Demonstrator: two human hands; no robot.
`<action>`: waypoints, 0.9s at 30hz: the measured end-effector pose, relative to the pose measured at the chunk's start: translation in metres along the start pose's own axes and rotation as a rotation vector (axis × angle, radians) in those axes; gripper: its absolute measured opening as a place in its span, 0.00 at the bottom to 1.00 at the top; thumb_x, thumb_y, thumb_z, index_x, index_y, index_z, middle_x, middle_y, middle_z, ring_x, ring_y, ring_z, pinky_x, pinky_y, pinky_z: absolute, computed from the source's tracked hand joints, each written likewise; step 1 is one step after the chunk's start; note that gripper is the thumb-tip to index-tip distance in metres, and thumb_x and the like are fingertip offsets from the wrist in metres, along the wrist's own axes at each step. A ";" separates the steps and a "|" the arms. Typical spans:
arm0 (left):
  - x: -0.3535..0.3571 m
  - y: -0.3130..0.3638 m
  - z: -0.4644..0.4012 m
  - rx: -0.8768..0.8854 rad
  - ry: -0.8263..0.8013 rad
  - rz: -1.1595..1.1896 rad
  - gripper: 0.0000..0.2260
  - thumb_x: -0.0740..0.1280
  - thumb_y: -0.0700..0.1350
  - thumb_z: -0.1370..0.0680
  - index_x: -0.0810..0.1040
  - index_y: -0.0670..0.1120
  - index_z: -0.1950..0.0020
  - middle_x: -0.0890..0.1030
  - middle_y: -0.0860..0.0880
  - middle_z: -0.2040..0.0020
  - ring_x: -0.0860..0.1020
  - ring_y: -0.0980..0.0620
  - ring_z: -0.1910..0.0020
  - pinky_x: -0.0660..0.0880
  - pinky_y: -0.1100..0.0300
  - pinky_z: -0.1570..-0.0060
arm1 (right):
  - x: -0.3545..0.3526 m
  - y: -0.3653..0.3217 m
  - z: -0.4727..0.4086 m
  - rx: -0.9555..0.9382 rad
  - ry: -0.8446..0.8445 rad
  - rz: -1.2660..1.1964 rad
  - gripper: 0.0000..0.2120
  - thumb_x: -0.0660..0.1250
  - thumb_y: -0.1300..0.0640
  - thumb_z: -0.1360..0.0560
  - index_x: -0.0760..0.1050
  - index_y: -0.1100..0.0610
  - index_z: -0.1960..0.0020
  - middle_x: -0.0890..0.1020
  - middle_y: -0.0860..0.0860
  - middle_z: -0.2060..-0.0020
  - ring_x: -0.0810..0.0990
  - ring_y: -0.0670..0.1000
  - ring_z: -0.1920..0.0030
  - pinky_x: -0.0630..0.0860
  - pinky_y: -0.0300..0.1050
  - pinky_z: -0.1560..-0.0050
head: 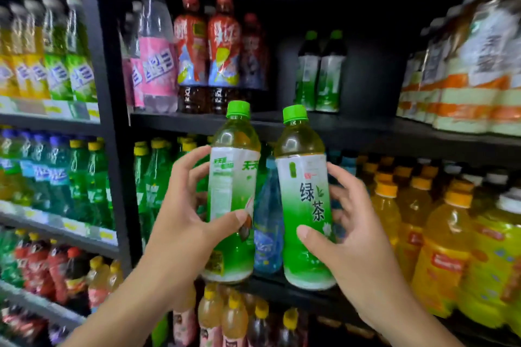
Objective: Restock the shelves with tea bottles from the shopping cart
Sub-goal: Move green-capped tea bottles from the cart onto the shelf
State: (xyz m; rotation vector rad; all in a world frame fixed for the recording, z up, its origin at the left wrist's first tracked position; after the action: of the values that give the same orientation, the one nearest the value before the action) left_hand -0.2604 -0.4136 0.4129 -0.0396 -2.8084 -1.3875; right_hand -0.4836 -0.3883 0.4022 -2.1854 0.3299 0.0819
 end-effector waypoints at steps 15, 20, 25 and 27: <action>0.061 0.088 -0.129 0.246 -0.157 0.185 0.38 0.76 0.36 0.35 0.69 0.60 0.30 0.81 0.52 0.38 0.83 0.46 0.43 0.82 0.42 0.48 | -0.062 -0.089 -0.108 -0.257 0.127 -0.121 0.33 0.74 0.64 0.28 0.69 0.36 0.33 0.82 0.39 0.42 0.84 0.46 0.45 0.83 0.47 0.48; 0.078 0.093 -0.167 0.272 -0.191 0.240 0.40 0.77 0.37 0.34 0.67 0.59 0.28 0.80 0.51 0.36 0.83 0.45 0.42 0.82 0.42 0.47 | -0.071 -0.101 -0.137 -0.269 0.179 -0.092 0.33 0.73 0.65 0.25 0.66 0.40 0.29 0.81 0.42 0.40 0.84 0.46 0.46 0.83 0.44 0.50; 0.098 0.083 -0.189 0.298 -0.209 0.262 0.38 0.77 0.32 0.29 0.66 0.59 0.29 0.78 0.53 0.35 0.83 0.50 0.43 0.83 0.48 0.49 | -0.076 -0.097 -0.159 -0.264 0.237 -0.021 0.34 0.73 0.66 0.25 0.65 0.38 0.30 0.80 0.42 0.40 0.83 0.46 0.46 0.84 0.51 0.47; 0.105 0.077 -0.194 0.314 -0.214 0.247 0.37 0.76 0.31 0.28 0.65 0.59 0.29 0.78 0.54 0.36 0.83 0.53 0.45 0.83 0.52 0.50 | -0.079 -0.091 -0.166 -0.251 0.256 0.022 0.35 0.73 0.66 0.25 0.64 0.38 0.29 0.80 0.42 0.40 0.83 0.46 0.46 0.84 0.52 0.46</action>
State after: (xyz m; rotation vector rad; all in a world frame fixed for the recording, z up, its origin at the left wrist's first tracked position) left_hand -0.3641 -0.5187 0.5937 -0.5407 -3.0247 -0.9315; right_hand -0.5452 -0.4533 0.5866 -2.4466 0.5107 -0.1541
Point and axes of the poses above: each hand's wrist, its own z-axis away from the middle knuckle, its own x-axis out of the palm, y = z × x, the point moved 7 cm from there along -z, towards the middle knuckle
